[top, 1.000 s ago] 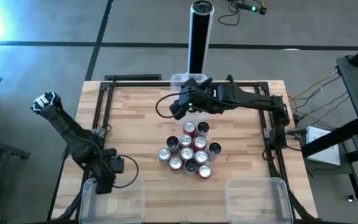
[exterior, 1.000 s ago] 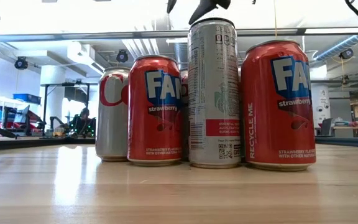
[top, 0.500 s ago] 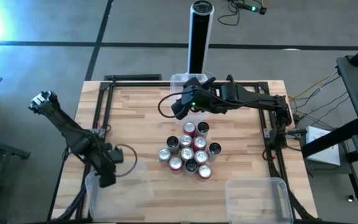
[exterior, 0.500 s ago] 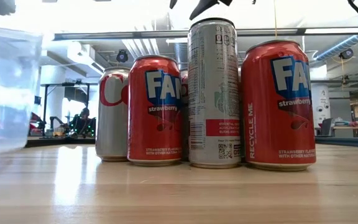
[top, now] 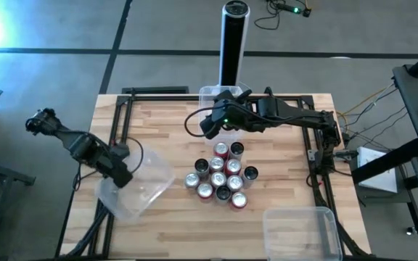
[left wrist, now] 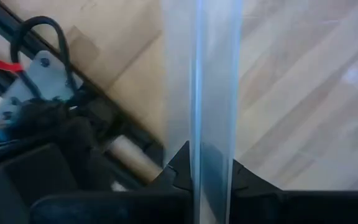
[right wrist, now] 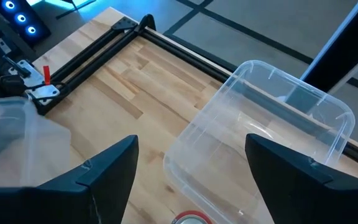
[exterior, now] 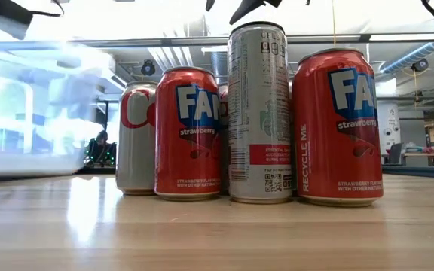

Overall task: Sort soda cans
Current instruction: Move the bottom left white bin to the left side of the center white bin

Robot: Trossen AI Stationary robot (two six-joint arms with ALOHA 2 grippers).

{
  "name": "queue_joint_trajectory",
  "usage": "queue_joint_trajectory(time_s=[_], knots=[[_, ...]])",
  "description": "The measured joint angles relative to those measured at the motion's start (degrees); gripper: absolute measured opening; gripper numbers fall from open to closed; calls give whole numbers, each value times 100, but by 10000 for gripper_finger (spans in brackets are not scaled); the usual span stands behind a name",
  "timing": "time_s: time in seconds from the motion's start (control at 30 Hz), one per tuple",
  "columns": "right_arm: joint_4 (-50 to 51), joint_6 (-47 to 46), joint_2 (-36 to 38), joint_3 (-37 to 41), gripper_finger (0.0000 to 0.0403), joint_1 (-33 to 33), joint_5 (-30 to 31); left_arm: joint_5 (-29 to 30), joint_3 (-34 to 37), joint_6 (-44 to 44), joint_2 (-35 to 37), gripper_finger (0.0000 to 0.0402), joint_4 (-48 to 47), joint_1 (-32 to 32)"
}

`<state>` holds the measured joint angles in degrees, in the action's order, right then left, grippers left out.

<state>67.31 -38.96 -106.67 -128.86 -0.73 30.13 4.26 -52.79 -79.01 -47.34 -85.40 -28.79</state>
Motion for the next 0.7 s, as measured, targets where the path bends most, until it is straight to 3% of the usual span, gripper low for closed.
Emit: queue_joint_trajectory(time_s=[0.17, 0.43, 0.57, 0.7], knots=[[-26, 0, 0, 0, 288, 2, -1, 483, 3, -21, 185, 1, -93, 998], [-39, -82, 1, 1, 294, 10, 2, 828, 3, 1754, 293, 0, 86, 3537], [-144, -376, 0, 96, 289, 92, 316, 656, 8, 3017, 103, 0, 1059, 5104], [-152, -347, 1, 215, 291, 308, 355, 68, 10, 3980, -313, 0, 1703, 6552]])
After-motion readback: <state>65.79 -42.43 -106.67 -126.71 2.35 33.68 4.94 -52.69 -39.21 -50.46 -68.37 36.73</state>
